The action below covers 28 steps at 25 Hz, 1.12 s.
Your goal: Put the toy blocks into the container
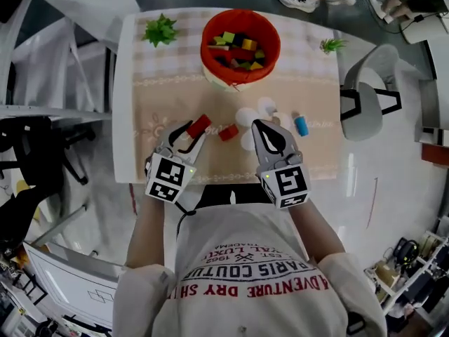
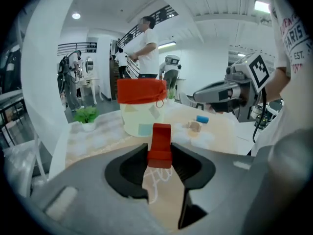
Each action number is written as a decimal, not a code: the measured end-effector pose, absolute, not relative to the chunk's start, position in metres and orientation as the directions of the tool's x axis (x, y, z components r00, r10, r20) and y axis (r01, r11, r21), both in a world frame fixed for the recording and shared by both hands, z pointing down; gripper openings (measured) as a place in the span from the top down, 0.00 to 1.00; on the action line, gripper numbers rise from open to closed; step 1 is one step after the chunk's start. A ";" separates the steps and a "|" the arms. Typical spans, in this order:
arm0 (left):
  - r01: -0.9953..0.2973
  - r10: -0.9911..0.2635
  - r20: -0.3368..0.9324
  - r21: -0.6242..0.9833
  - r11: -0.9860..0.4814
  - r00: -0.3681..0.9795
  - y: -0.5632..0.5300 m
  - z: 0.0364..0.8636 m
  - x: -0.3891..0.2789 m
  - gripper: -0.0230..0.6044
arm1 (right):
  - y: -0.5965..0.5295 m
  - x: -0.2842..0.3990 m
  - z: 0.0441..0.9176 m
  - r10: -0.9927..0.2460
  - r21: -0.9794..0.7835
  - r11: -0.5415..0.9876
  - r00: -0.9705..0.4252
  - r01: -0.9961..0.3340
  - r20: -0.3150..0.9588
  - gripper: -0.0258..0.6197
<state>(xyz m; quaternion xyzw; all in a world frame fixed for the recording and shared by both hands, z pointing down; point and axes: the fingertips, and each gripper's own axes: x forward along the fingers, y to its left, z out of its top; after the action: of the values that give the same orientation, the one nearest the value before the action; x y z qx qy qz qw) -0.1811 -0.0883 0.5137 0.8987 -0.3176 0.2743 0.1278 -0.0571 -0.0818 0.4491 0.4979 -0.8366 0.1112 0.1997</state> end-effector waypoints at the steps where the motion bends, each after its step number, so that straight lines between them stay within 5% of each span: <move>1: -0.646 -0.518 0.557 0.045 -0.762 0.650 -0.092 0.501 -0.179 0.71 | -0.082 -0.054 0.442 -0.796 0.017 0.476 -0.423 -0.879 0.432 0.96; 15: -0.683 -0.656 0.367 -0.074 -0.727 0.659 -0.166 0.367 -0.124 0.71 | -0.109 0.001 0.367 -0.872 0.077 0.434 -0.397 -0.898 0.285 0.96; 28: -0.727 -0.647 0.473 -0.019 -0.686 0.598 -0.237 0.390 -0.063 0.71 | -0.132 0.055 0.366 -0.876 0.061 0.411 -0.375 -0.910 0.304 0.96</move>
<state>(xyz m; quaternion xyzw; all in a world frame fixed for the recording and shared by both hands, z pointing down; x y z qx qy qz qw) -0.0627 -0.2373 0.3896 0.8895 -0.3862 0.2276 0.0883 0.0554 -0.1318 0.3661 0.5397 -0.8270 0.0583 0.1460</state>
